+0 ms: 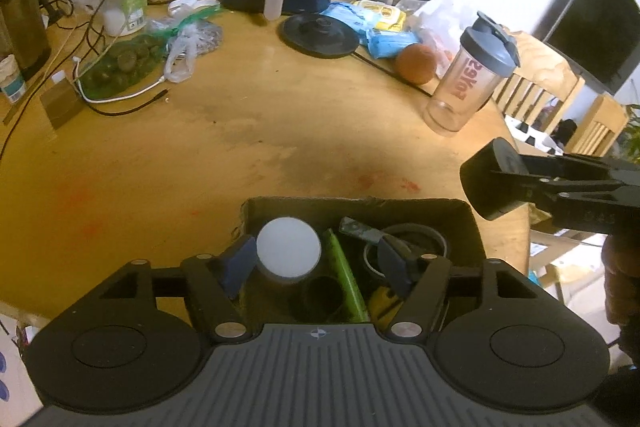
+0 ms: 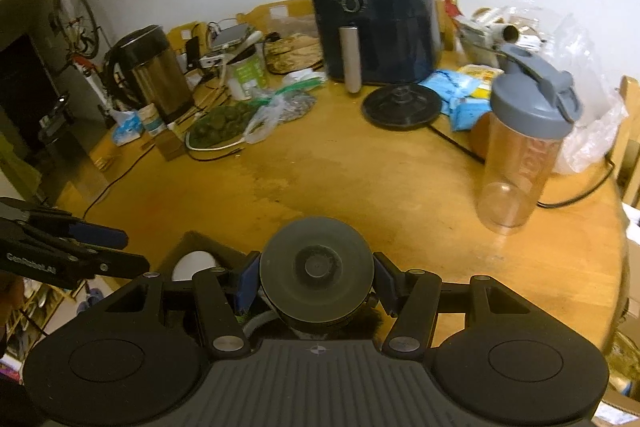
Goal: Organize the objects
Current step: 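Open the left gripper to release the tube into the box while the right gripper lowers the canister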
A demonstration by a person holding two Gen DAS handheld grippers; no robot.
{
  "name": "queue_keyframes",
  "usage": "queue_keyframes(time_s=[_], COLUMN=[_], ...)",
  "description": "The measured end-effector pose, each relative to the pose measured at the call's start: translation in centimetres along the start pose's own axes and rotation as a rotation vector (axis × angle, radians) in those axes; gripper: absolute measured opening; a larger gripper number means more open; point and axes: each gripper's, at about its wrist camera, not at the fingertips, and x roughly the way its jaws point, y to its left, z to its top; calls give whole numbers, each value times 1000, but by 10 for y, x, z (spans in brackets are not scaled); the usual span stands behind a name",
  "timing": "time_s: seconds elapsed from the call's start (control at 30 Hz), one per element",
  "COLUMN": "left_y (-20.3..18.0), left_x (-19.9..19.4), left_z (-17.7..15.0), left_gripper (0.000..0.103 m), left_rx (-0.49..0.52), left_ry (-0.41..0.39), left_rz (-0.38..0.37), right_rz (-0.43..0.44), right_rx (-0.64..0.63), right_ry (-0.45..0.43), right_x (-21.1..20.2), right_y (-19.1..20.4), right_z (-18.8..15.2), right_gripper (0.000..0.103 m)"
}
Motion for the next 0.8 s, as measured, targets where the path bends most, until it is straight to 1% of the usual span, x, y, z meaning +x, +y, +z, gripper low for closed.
queue_keyframes(time_s=[0.23, 0.33, 0.37, 0.4, 0.47, 0.5, 0.53, 0.57, 0.63, 0.8], left_y=[3, 6, 6, 7, 8, 8, 8, 9, 9, 7], left_x=[-7, -9, -10, -10, -10, -10, -11, -12, -10, -8], left_z=[-6, -7, -7, -8, -8, -9, -9, -9, -9, -7], left_gripper=[68, 69, 69, 69, 74, 79, 80, 80, 83, 83], left_rx=[-24, -40, -44, -50, -56, -60, -61, -62, -66, -65], left_ry=[-15, -20, -20, -20, -22, -26, -35, -38, -28, -30], left_rz=[34, 52, 60, 68, 83, 95, 106, 115, 138, 169], right_rz=[69, 101, 113, 114, 92, 79, 68, 59, 43, -5], right_rx=[-62, -92, -102, -116, -154, -175, -193, -203, -205, -190], right_ry=[-16, -10, -1, 16, 55, 60, 66, 77, 94, 125], right_x=[-2, 1, 3, 7, 16, 18, 20, 22, 25, 28], right_y=[20, 28, 31, 33, 40, 43, 45, 46, 48, 44], right_z=[14, 20, 20, 20, 18, 16, 14, 12, 9, 2], right_gripper=[61, 61, 64, 79, 99, 100, 101, 103, 103, 103])
